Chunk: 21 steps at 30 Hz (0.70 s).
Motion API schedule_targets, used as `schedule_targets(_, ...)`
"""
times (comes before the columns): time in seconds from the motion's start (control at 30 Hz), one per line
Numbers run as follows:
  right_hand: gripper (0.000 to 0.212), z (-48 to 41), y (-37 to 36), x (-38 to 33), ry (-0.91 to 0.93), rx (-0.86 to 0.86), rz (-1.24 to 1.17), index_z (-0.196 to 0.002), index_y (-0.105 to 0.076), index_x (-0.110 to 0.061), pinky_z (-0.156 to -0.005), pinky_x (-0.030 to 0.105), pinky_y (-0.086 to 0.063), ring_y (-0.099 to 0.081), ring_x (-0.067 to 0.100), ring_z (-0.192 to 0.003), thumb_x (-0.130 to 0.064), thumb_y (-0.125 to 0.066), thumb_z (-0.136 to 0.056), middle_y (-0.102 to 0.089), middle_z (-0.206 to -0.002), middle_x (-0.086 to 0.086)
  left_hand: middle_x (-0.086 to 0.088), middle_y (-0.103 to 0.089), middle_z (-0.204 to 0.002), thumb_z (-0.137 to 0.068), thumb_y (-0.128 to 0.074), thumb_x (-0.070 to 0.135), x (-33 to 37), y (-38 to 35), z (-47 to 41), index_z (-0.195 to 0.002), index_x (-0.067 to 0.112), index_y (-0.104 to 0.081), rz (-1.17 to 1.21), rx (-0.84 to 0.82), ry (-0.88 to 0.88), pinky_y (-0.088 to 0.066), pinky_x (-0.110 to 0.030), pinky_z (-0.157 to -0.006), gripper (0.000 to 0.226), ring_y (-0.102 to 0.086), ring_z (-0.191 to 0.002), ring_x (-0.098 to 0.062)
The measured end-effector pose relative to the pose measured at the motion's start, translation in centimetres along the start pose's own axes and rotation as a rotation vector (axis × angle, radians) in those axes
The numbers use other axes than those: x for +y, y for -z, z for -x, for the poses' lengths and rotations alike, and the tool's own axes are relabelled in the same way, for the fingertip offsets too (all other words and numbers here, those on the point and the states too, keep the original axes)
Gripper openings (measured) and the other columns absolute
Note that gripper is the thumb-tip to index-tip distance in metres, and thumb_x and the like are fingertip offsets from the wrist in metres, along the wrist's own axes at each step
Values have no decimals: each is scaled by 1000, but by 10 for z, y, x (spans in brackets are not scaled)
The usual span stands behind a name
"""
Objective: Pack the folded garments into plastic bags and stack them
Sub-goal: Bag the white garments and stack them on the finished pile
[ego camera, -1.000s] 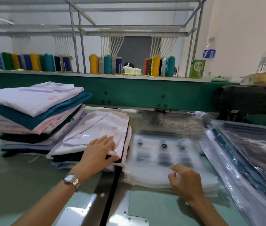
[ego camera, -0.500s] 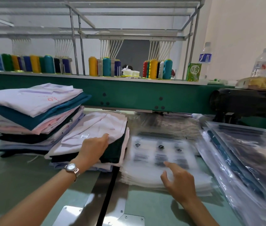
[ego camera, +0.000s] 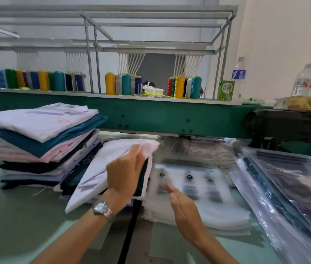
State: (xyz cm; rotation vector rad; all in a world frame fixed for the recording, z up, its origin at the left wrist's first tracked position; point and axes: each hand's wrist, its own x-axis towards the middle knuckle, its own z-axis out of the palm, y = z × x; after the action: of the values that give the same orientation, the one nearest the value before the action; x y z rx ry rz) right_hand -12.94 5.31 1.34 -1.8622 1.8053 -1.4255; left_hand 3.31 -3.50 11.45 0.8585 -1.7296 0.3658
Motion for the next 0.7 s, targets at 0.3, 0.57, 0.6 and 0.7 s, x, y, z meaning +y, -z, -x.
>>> schedule_targets(0.3, 42, -74, 14, -38, -682, -212, -745, -108, -67, -7, -60, 35, -56, -70, 24, -70, -38, -41, -96, -73, -86, 11, 6, -60, -50, -82, -75, 20, 33, 18, 66, -91, 20, -77, 76, -105, -165, -39, -20, -38, 8, -54, -38, -11)
schedule_targets(0.57, 42, -78, -2, -30, -628, -217, -608, -122, -54, 5, -57, 29, -55, -67, 24, -71, 12, -62, -81, -66, -96, 20, 15, -65, -121, -99, -42, 46, 8, 31, 86, -114, 32, -62, 176, -440, -344, -54, -23, -62, 28, -64, -100, -3)
schedule_targets(0.6, 44, -75, -3, -29, -614, -209, -625, -121, -54, 1, -57, 29, -55, -69, 25, -72, 14, -62, -80, -68, -96, 18, 16, -61, -127, -99, -37, 51, -3, 32, 83, -121, 34, -57, 175, -439, -275, -51, -22, -69, 34, -61, -105, -3)
schedule_targets(0.7, 50, -70, -5, -27, -610, -141, -653, -123, -47, -6, -51, 27, -54, -72, 17, -68, 9, -68, -80, -69, -100, 12, 5, -57, -128, -96, -33, 55, -53, 34, 74, -128, 22, -52, 79, -328, 115, -41, -28, -87, 50, -54, -113, -13)
